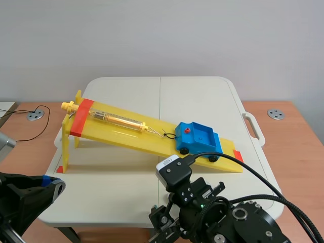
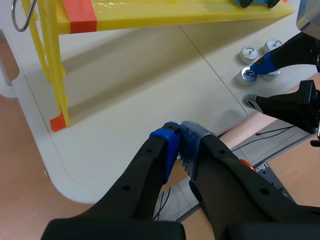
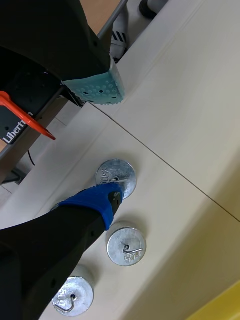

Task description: Place the four metal weights on the blue cart on the ramp.

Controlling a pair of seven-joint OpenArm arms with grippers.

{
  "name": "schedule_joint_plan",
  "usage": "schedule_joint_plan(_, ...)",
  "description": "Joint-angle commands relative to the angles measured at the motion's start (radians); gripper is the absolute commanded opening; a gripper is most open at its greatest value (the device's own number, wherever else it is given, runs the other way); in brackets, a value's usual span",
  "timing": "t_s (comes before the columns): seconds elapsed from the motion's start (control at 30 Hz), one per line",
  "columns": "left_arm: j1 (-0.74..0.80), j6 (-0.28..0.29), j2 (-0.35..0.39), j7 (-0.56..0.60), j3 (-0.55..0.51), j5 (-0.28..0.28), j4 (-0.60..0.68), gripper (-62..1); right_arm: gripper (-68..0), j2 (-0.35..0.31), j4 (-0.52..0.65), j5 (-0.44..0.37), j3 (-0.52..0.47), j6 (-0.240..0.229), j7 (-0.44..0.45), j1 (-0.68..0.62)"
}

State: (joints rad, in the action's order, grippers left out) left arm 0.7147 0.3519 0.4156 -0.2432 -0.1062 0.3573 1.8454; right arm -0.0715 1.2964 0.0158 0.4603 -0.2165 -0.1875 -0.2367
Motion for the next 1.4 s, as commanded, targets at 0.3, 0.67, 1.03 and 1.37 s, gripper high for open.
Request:
schedule_joint_plan(0.3,-0.003,0.014,-0.005,0.088,-0.017,0.066,0.07,-57.1,-43.6,0.036,0.004,-0.018,0.018,0.033,0.134,0.109)
schedule_joint_plan(0.67,-0.003,0.014,-0.005,0.088,-0.017,0.066,0.07,-57.1,-57.9,0.035,0.002,-0.018,0.018,0.034,0.094,0.109)
schedule_joint_plan(1.03,-0.003,0.014,-0.005,0.085,-0.017,0.066,0.07,-57.1,-66.9,0.024,0.011,-0.023,0.016,0.033,0.103,0.108)
schedule_joint_plan(1.37,-0.003,0.014,-0.005,0.084,-0.017,0.066,0.07,-57.1,-66.9,-0.076,0.29,-0.12,-0.018,0.029,0.035,-0.001)
